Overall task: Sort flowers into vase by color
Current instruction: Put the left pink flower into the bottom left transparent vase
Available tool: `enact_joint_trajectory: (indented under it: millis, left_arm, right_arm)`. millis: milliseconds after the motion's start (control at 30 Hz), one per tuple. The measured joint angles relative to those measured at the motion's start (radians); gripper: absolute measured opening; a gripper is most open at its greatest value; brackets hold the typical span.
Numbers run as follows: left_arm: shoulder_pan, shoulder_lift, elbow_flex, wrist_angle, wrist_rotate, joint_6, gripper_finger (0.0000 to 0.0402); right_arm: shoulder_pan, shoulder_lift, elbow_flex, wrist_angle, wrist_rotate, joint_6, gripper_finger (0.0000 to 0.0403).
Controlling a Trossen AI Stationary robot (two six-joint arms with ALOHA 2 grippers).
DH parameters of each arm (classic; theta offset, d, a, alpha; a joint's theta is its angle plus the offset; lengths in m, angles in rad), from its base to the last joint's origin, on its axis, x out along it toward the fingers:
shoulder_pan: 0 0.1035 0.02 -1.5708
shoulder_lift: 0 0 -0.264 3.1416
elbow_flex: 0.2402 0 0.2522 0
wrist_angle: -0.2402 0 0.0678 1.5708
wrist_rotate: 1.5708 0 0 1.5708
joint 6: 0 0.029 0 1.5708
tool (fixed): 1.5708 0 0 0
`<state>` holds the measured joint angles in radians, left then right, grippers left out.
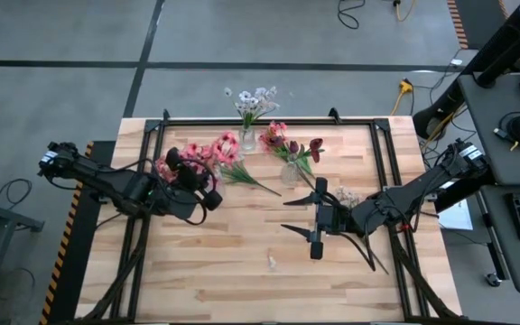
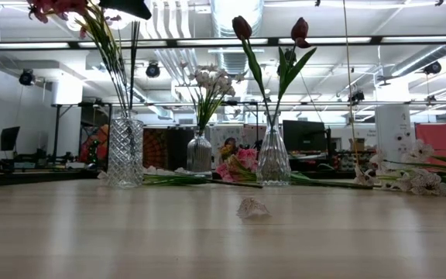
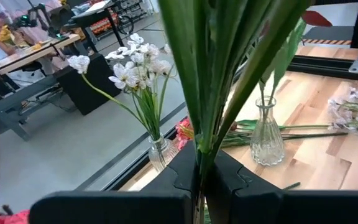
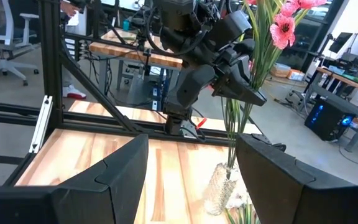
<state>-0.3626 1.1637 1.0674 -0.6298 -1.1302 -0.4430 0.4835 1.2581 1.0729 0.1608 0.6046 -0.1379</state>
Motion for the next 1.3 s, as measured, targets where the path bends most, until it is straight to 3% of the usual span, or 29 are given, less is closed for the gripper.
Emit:
enact_joint_trajectory:
  millis: [1300]
  left_arm:
    - [0.001, 0.000, -0.010, -0.024, -0.013, -0.053, 0.0000]
  right_arm:
    - [0.000, 0.000, 0.000, -0.029, 0.000, 0.024, 0.0235]
